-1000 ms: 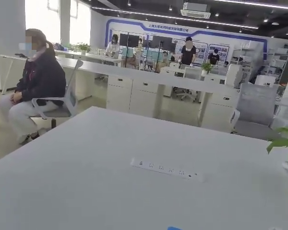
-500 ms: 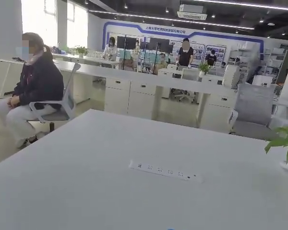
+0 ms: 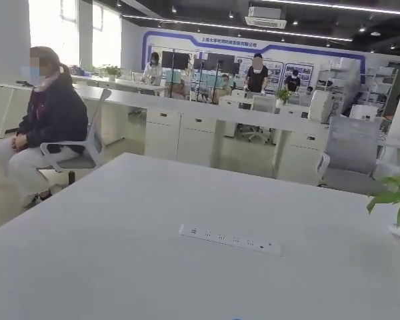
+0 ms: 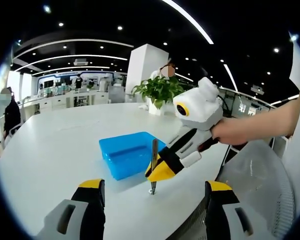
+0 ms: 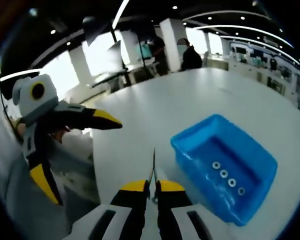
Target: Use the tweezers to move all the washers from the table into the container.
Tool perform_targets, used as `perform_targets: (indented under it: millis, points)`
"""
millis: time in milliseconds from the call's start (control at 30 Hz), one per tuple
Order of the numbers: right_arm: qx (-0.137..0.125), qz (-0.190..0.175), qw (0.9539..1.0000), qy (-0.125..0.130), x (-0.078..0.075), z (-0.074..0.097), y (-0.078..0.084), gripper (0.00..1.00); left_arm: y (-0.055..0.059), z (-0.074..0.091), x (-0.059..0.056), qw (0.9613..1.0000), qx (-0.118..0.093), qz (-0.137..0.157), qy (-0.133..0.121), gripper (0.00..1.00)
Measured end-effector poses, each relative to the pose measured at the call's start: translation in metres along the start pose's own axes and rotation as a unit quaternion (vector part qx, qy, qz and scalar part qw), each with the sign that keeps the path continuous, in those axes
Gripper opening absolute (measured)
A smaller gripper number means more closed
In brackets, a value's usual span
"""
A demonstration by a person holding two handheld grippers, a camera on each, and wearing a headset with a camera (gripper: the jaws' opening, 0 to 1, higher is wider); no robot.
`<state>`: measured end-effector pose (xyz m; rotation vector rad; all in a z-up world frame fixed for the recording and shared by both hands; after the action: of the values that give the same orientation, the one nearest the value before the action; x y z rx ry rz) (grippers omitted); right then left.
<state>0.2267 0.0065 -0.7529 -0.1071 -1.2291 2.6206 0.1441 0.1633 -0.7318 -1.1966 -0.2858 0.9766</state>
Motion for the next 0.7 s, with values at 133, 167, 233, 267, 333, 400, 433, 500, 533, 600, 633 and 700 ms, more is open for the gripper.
perform_targets:
  millis: [133,167,233,267,333,400,433,500,533,600,633,700]
  points:
    - [0.013,0.060,0.9981,0.000,0.008,-0.001,-0.003,0.05,0.000,0.000,0.000,1.0000,0.002,-0.001,-0.001,0.83]
    - [0.017,0.074,0.9971,-0.002,0.010,-0.001,-0.003,0.05,0.000,0.000,0.000,1.0000,0.002,-0.001,-0.001,0.83]
    - [0.024,0.105,0.9941,-0.004,0.015,-0.003,-0.005,0.05,0.000,0.000,0.000,1.0000,0.003,-0.001,-0.001,0.83]
    - [0.027,0.120,0.9924,-0.007,0.018,-0.004,-0.005,0.05,0.000,0.000,0.000,1.0000,0.003,-0.002,-0.001,0.83]
    - [0.027,0.121,0.9923,-0.005,0.021,-0.006,-0.005,0.05,0.000,0.000,0.000,1.0000,0.004,-0.002,0.000,0.83]
    - [0.027,0.128,0.9914,0.000,0.021,-0.005,-0.005,0.04,0.000,0.000,0.000,1.0000,0.004,-0.002,-0.001,0.83]
    - [0.028,0.136,0.9903,0.009,0.021,-0.005,-0.005,0.04,0.000,0.000,0.000,1.0000,0.003,-0.002,-0.001,0.83]
    - [0.026,0.134,0.9906,0.009,0.019,-0.004,-0.004,0.03,0.000,0.000,0.000,1.0000,0.003,-0.002,-0.002,0.83]
    - [0.025,0.132,0.9909,0.012,0.018,-0.004,-0.004,0.03,0.000,0.000,0.000,1.0000,0.003,-0.002,-0.001,0.83]
    - [0.019,0.109,0.9938,0.008,0.017,-0.003,-0.003,0.02,0.000,0.000,-0.001,1.0000,0.004,-0.004,-0.001,0.83]
    - [0.018,0.099,0.9949,0.009,0.017,-0.002,-0.002,0.02,0.000,0.000,-0.001,1.0000,0.004,-0.004,-0.001,0.83]
    - [0.013,0.094,0.9954,0.015,0.015,0.000,0.000,0.02,0.000,-0.001,0.000,1.0000,0.004,-0.004,-0.001,0.83]
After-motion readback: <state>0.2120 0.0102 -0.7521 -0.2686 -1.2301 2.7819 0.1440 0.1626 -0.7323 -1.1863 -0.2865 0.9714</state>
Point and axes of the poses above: the centre of the closed fingertips' face, and the gripper's own axes: z roughly backward along the fingers, x roughly to its left, y roughly out of its underside, the point moved 10 cm from there along z, roughly backward along the fingers, and after that the axes turned 10 degrees about z, right-handed, at the moved point
